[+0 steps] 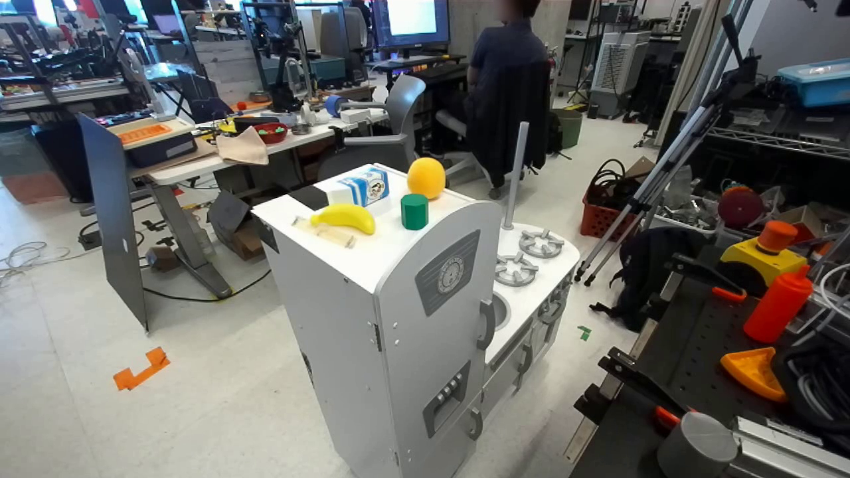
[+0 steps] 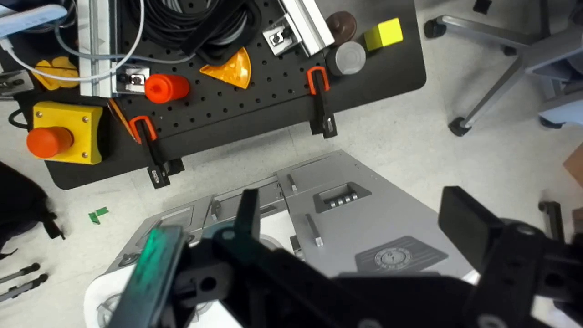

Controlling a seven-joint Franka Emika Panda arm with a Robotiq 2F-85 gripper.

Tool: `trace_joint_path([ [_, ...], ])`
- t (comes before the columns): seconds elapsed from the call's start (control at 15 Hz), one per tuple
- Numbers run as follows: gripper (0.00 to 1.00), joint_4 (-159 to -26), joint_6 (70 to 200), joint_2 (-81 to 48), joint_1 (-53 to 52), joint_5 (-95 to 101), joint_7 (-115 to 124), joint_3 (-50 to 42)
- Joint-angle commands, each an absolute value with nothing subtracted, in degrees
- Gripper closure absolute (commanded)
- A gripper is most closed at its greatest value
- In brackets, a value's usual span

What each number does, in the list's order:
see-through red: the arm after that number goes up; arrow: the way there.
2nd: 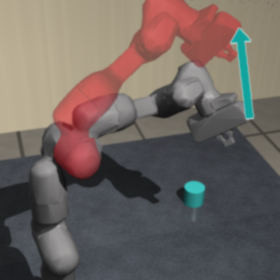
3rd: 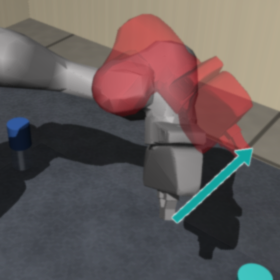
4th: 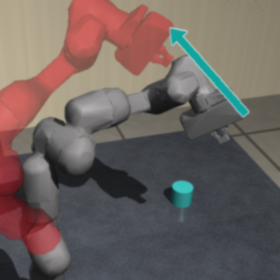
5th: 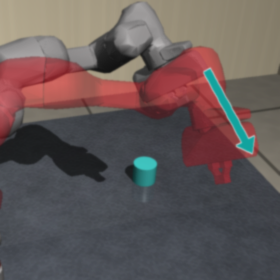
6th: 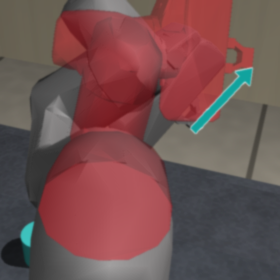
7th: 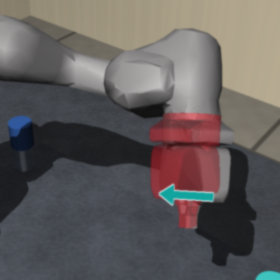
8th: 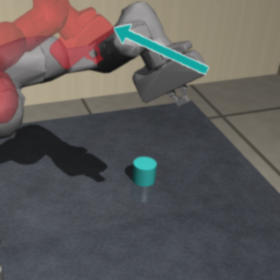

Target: Open the top cabinet door

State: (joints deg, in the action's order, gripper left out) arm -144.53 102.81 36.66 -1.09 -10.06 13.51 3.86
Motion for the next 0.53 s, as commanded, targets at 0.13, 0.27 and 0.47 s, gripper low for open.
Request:
trace_joint_path([
  [0.13, 0.0, -135.0, 110.06, 19.92, 1.03, -14.78, 9.35, -1.95],
  [0.27, 0.0, -131.56, 112.08, 14.11, 1.23, -17.19, 9.58, -2.94],
  [0.47, 0.0, -125.49, 116.29, 4.27, 1.28, -21.0, 11.8, -2.91],
])
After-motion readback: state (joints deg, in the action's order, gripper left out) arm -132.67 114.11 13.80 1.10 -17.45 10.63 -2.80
